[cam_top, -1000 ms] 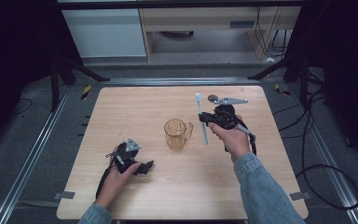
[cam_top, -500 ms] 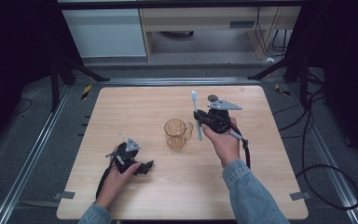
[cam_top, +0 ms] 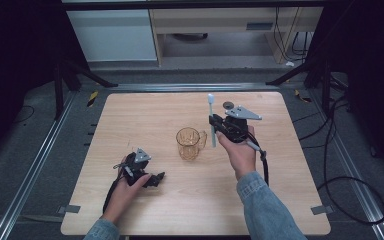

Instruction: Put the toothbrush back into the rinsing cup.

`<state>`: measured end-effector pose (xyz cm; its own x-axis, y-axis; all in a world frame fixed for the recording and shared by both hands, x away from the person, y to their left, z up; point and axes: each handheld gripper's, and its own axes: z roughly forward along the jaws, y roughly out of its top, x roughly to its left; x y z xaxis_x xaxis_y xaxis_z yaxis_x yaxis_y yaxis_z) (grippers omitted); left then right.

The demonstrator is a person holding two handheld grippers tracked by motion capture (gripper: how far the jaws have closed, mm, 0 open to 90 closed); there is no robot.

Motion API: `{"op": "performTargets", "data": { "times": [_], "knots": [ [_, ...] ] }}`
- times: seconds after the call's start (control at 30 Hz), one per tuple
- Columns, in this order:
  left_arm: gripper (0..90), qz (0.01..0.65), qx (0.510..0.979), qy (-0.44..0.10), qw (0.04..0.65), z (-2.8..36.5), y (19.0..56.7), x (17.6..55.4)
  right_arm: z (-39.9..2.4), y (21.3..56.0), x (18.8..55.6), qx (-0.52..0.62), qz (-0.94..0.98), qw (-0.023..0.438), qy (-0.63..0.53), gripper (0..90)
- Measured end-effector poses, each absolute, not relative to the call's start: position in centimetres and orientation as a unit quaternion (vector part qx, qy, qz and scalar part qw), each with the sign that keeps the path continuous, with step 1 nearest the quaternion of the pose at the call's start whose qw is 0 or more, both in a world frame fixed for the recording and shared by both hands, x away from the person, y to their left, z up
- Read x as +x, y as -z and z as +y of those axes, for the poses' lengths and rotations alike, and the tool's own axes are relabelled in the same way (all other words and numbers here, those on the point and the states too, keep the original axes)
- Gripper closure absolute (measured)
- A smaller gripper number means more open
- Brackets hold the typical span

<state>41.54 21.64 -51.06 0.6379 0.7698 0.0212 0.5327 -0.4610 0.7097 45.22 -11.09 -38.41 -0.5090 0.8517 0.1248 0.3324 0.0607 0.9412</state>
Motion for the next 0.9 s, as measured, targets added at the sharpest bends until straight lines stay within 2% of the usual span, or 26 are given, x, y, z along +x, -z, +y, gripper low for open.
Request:
{"op": "performTargets", "data": {
  "times": [0.9],
  "knots": [
    [0.0,0.389,0.837,-0.173,0.343,21.64,51.05,41.53,-10.30,38.36,45.14,0.420,0.651,0.275,-0.569,79.2]
  ]
}}
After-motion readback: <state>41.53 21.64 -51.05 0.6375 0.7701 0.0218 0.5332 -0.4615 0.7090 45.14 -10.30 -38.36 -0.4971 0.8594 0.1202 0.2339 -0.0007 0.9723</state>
